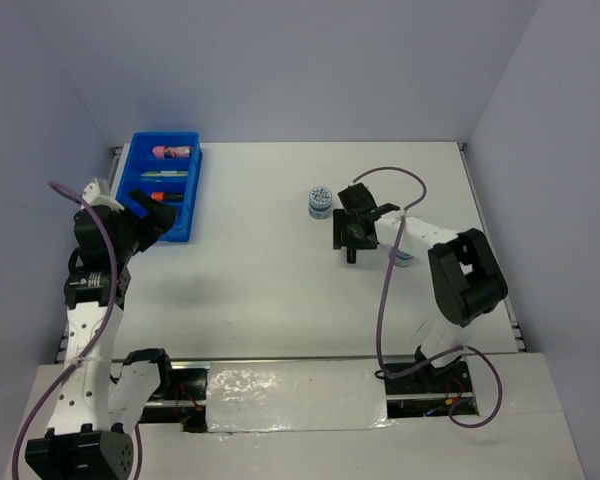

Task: Sort the stationery into containers
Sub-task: Pick up the pen from the center of the board, then place the pen in the storage box.

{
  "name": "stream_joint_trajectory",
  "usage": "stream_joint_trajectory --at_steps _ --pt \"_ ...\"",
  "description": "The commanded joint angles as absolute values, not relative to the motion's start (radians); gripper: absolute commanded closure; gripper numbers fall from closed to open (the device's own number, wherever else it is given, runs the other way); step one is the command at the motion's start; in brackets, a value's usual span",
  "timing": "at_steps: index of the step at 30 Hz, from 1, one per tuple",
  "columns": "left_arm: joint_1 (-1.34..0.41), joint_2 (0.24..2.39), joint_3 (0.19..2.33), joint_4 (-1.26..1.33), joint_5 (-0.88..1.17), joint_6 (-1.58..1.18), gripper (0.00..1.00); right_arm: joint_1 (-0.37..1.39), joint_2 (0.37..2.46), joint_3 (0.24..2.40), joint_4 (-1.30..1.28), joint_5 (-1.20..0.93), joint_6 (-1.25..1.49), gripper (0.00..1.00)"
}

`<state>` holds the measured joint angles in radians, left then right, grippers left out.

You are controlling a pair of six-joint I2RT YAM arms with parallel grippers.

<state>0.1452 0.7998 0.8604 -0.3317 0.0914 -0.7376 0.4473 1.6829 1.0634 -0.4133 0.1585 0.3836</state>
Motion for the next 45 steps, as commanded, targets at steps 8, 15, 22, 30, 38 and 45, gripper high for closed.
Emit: stream_joint_trajectory --at_steps 8,15,22,30,38,45 --pt "0.141 0.793 0.822 -0.439 0.21 -0.561 0.01 0.426 1.836 1.092 -0.39 0.144 0.402 0.46" --pt "0.091 0.764 0.772 -0.355 0.317 -0.647 0.01 0.433 1.746 0.994 -0.305 0.055 0.414 0.95" --pt "-0.195 0.827 0.732 -0.086 0.313 -0.88 0.01 0.642 1.366 0.874 -0.224 0.009 0.45 0.96" --pt "-0.477 1.107 0.871 0.028 0.259 -0.945 0.05 0.879 1.181 0.89 -0.115 -0.006 0.517 0.98" --pt "-0.526 1.164 0.856 0.107 0.251 -0.986 0.38 0.963 1.178 0.963 -0.13 -0.011 0.485 0.98" --pt "-0.538 1.17 0.867 0.1 0.264 -0.985 0.96 0.965 1.255 1.049 -0.165 0.037 0.486 0.96"
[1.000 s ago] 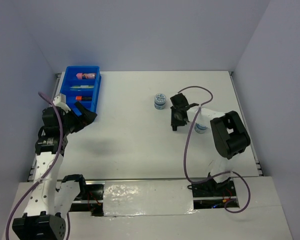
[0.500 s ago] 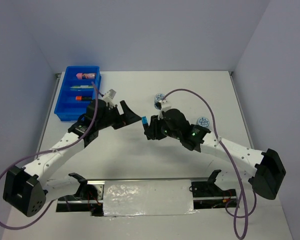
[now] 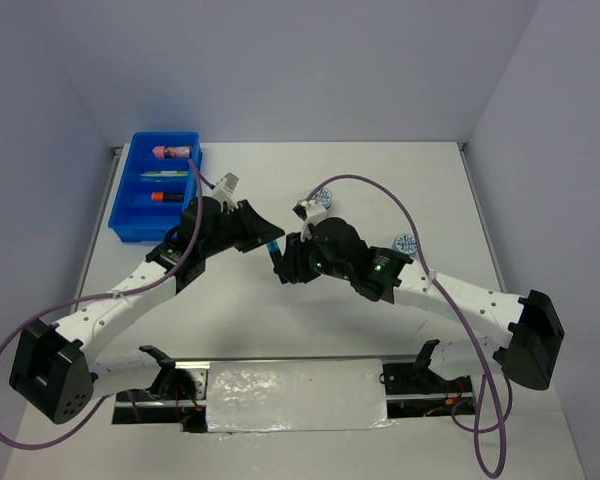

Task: Sort the stationery into containers
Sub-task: Place the pen in the storage box.

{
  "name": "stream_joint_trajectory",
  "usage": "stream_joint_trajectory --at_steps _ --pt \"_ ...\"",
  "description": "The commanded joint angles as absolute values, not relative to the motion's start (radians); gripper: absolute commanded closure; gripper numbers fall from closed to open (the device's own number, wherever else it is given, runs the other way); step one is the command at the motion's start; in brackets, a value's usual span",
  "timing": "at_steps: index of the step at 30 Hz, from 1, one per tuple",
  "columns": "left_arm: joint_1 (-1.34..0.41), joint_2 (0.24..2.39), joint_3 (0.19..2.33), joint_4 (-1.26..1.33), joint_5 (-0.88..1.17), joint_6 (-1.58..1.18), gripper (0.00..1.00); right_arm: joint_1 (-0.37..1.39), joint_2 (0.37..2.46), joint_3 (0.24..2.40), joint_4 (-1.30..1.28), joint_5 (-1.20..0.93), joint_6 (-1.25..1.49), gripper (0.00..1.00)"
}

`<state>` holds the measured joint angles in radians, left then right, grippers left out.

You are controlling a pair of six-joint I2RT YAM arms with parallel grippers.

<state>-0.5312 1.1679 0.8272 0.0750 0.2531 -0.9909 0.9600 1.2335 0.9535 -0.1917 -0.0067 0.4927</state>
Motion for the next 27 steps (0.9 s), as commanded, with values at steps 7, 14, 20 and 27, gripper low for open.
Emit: stream_joint_trajectory --at_steps 7,14,20,27 --pt "-0.534 1.161 0.908 0.028 0.195 -0.947 1.0 0.96 1.292 1.098 -0.187 0.074 0.483 0.51" --pt "-0.352 1.204 0.957 0.003 0.235 -0.928 1.0 0.871 1.181 0.98 -0.172 0.072 0.508 0.06" --pt "0.002 1.348 1.151 -0.193 0.102 -0.83 1.0 0.755 1.039 0.864 -0.181 0.045 0.502 0.04" --pt "0.236 1.569 1.334 -0.178 -0.051 -0.957 1.0 0.735 0.957 0.812 -0.219 0.041 0.448 0.04"
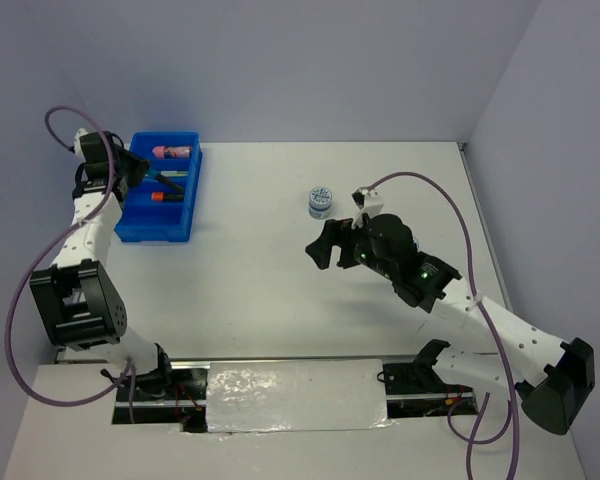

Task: Sort the stationery into containers
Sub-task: Place the pen in the storage box.

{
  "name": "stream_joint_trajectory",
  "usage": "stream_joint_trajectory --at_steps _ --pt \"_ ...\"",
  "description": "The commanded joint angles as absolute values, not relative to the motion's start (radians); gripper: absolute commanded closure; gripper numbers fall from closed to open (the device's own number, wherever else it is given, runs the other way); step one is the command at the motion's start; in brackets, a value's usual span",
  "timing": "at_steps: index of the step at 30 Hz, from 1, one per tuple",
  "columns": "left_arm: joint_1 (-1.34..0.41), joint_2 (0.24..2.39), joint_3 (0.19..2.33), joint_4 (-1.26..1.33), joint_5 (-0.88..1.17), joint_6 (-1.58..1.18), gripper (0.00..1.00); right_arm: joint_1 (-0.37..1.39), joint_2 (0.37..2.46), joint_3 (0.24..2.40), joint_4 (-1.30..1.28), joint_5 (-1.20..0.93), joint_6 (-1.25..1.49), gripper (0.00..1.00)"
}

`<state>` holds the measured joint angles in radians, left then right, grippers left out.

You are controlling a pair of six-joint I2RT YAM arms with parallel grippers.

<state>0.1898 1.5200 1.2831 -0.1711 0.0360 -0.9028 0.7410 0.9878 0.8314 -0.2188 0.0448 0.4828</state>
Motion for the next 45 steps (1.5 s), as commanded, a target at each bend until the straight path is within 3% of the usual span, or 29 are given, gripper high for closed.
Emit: stream_joint_trajectory --at_steps 1,5,14,20,23,24,26,36,41,45 --pt "0.251 1.606 1.342 -0.149 -0.086 -0.974 1.0 0.733 0.951 0.799 -0.221 0.034 0.443 0.04" --pt "0.33 1.693 1.304 0.032 -0.052 -1.061 1.0 0.726 0.919 0.767 -0.21 0.006 0.414 0.02" --pt "0.334 1.779 1.195 0.238 -0.107 -1.123 1.0 0.71 0.899 0.799 -0.219 -0.038 0.367 0.01" --pt "0.334 1.815 1.18 0.282 -0.13 -1.124 0.94 0.703 0.904 0.818 -0.224 -0.058 0.357 0.01" --pt "0.334 1.835 1.187 0.282 -0.133 -1.129 0.76 0.704 0.9 0.819 -0.224 -0.058 0.356 0.01" --pt "0.334 1.838 1.187 0.281 -0.135 -1.131 0.62 0.703 0.9 0.822 -0.227 -0.058 0.354 0.01" --pt "0.334 1.842 1.192 0.273 -0.135 -1.132 0.5 0.701 0.903 0.828 -0.235 -0.054 0.35 0.0" --pt "0.33 1.798 1.265 0.212 -0.061 -1.125 0.23 0.589 0.957 0.884 -0.339 -0.038 0.348 0.0" --pt "0.232 1.709 1.49 0.011 -0.089 -0.953 0.01 0.526 0.911 0.867 -0.386 0.039 0.377 0.0" --pt "0.079 1.775 1.753 -0.135 -0.012 -0.682 0.01 0.5 0.847 0.868 -0.5 0.138 0.406 0.0"
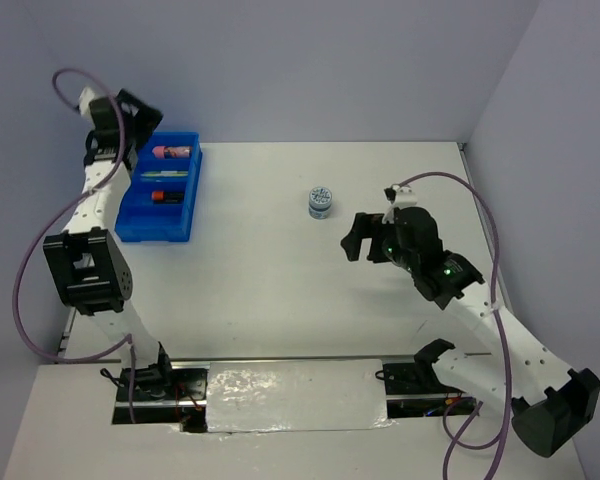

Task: Sort the stationery into containers
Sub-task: Pick up the stationery from the center of the board.

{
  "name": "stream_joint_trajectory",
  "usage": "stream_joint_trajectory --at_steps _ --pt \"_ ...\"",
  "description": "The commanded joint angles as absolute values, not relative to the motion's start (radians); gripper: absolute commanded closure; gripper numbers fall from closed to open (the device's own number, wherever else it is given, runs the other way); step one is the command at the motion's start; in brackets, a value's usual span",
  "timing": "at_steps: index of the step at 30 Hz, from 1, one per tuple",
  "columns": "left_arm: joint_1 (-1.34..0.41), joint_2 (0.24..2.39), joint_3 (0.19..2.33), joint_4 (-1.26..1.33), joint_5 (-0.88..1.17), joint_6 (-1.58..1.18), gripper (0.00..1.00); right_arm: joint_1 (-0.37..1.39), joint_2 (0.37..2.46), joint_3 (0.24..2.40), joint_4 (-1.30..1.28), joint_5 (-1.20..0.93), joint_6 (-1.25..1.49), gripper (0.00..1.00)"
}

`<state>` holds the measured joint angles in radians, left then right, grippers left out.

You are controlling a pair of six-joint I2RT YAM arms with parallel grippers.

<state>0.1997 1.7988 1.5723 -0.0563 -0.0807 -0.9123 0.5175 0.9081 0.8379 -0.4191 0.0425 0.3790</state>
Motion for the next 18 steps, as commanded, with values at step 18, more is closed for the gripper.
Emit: stream_joint_trajectory --at_steps 18 --pt "-0.637 2.397 2.31 -0.508 -0.093 -0.1 0.01 0.495 0.526 0.944 -0.801 0.138 0.439 0.0"
